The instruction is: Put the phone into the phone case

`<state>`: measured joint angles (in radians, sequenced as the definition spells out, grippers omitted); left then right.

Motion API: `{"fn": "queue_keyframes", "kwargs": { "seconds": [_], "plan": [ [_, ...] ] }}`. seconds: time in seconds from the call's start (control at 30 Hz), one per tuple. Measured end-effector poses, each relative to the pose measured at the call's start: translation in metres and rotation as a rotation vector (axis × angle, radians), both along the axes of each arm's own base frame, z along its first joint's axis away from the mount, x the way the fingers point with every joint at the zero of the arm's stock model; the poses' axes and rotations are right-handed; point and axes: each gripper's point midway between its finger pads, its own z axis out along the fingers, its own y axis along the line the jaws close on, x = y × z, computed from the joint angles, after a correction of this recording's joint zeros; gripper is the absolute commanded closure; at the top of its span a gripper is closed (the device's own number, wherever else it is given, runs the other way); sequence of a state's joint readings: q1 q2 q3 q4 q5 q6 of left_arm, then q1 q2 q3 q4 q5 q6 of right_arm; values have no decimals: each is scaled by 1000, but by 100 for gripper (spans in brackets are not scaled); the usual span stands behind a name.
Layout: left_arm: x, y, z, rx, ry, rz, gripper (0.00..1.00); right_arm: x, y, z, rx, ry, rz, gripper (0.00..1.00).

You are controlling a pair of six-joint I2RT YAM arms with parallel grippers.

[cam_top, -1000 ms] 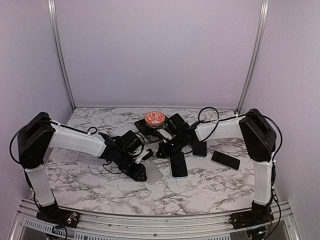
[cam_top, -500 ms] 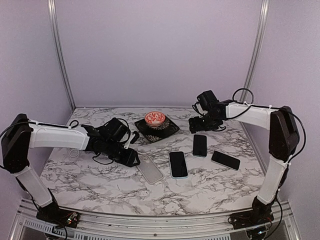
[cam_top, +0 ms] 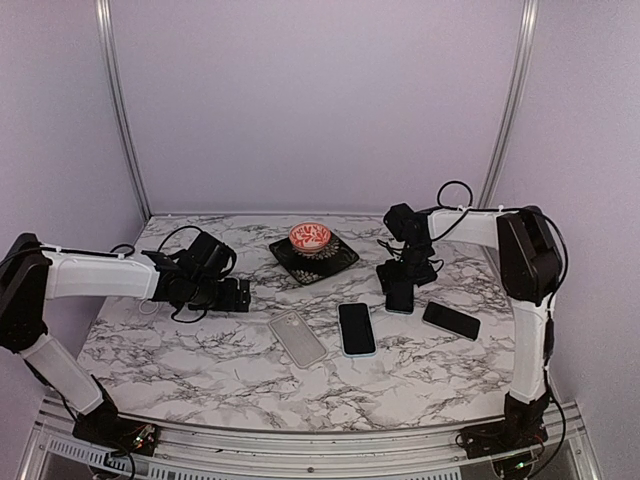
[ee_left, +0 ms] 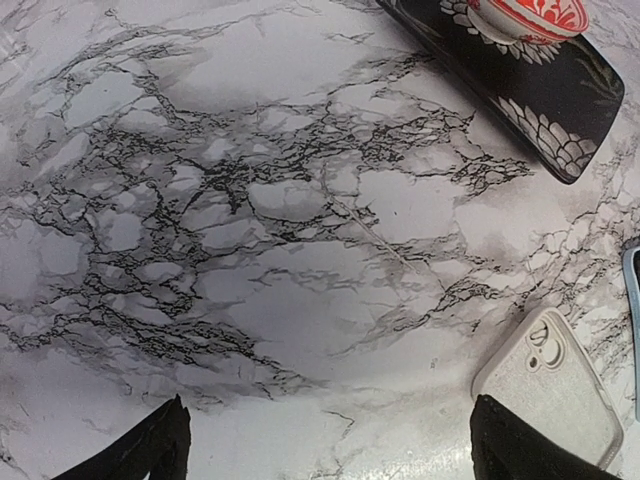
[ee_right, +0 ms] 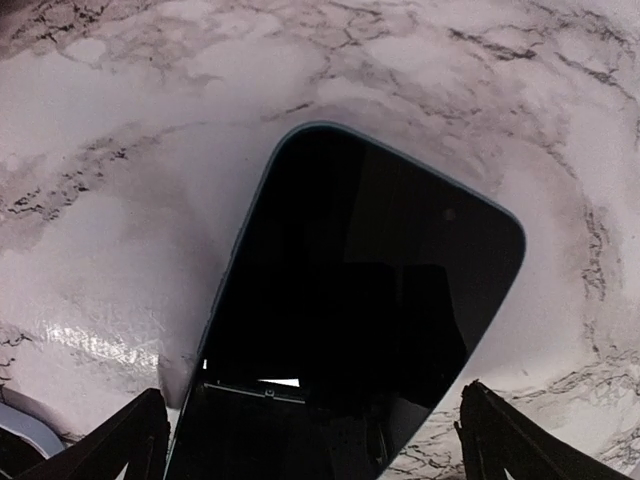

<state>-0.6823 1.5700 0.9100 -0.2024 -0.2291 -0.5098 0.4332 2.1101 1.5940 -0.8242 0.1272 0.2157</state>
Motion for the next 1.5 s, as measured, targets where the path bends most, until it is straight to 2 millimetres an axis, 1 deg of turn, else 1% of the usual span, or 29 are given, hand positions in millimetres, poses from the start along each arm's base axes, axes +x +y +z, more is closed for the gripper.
{"fn": "queue_keyframes", "kwargs": {
  "seconds": [0.07,0.3,0.37,0.6,0.73,0.8,0.9,1.03,1.13,1.23,1.3,1.4,1.5],
  "plan": [
    [2,0,0,0,-12,4,1,-5,4,-10,21,40,3,7],
    [-4,6,-11,14,1,7,3,-1,13,-11,71,67,7,34],
    [-6,8,-14,16,6,9,4,-1,14,-11,78,71,12,39],
    [-9,4,-17,-2,22,-5,6,-3,16,-10,94,80,20,44],
    [-10,1,-18,-15,30,-13,6,-12,12,-8,78,72,22,48],
    [-11,1,-18,-17,33,-13,6,-18,11,-4,69,57,28,48],
    [-10,0,-19,-21,35,-10,6,-21,14,5,62,16,41,49],
    [-10,0,-19,-28,33,-5,7,-20,23,19,50,-77,68,51],
    [-9,-1,-18,-32,33,-1,7,-24,31,29,49,-139,91,54],
    [-8,-1,-19,-40,33,10,7,-26,44,42,72,-206,121,55],
    [-8,-1,-19,-49,36,21,7,-29,61,53,102,-264,160,55],
    [-9,-2,-19,-57,38,26,7,-45,101,70,157,-344,256,57],
    [-11,0,-20,-61,35,35,7,-73,155,80,231,-386,368,57]
  ]
}}
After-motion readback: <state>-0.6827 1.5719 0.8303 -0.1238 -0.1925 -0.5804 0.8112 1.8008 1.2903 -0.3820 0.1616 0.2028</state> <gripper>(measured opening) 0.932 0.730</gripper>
